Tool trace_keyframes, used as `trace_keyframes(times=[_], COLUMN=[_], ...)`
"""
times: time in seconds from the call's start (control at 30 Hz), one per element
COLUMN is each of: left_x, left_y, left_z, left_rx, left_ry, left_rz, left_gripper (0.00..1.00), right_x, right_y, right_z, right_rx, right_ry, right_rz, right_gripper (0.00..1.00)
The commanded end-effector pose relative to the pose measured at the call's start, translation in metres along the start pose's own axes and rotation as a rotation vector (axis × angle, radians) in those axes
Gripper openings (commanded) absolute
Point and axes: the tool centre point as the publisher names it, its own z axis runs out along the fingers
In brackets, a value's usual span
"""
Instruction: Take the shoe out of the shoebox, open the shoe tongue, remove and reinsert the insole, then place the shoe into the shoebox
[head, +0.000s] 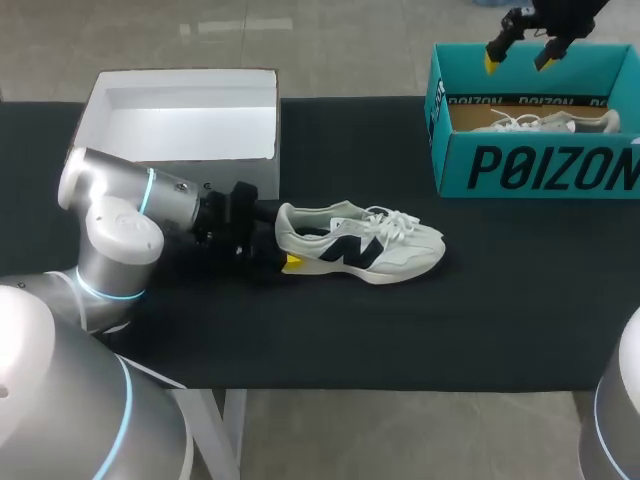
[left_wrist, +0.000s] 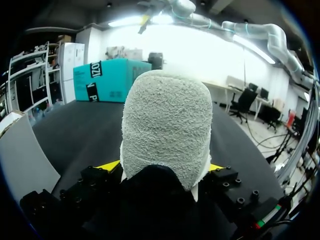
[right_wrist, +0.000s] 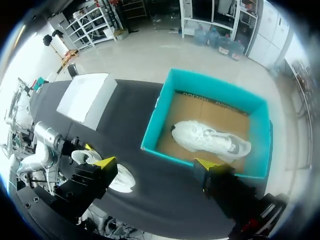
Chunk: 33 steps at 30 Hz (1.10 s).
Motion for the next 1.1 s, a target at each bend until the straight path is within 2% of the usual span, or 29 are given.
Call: trace_keyframes(times=[0.03,0.1,0.67,0.77,0.83,0.87,0.9,1.0,1.1], left_x=[0.000,0.000,0.000,0.000,0.000,0.000,0.000,0.000,0.000], left_y=[0.001,0.001,0.001,0.001,0.001,0.001,0.001,0.001,0.001], left_z=[-0.001,-0.001,-0.001,-0.001,-0.001,-0.001,-0.001,-0.001,-0.001], left_rx=[0.001,0.001,0.001,0.001,0.001,0.001,0.001,0.001,0.001], left_ry=[0.001,0.001,0.001,0.001,0.001,0.001,0.001,0.001,0.001], left_rz=[0.001,0.001,0.001,0.001,0.001,0.001,0.001,0.001,0.001], left_gripper=[0.00,0.00,0.00,0.00,0.00,0.00,0.00,0.00,0.00], right_x=[0.021,0.031,0.031,0.044,0.051,0.056,0.060,0.073,0.086], right_y=[-0.008,-0.009,-0.009,0.002,0.001,-0.001,-0.006,-0.018,-0.030], right_z=[-0.001,0.002,0.002,0.003,-0.001,-0.004,-0.005,-0.007,-0.003], right_rx=[0.011,0.023,0.023,0.003,-0.003,0.000,0.047,0.064,0.031], right_ry=[-0.028,0.004,0.004,-0.062,-0.119,-0.132,-0.211,-0.274,-0.264], right_rz=[0.002,-0.008,-0.008,0.088,0.188,0.246,0.311,0.414,0.470], right_gripper=[1.00,1.00,1.00,1.00,1.00,1.00,1.00,1.00,1.00])
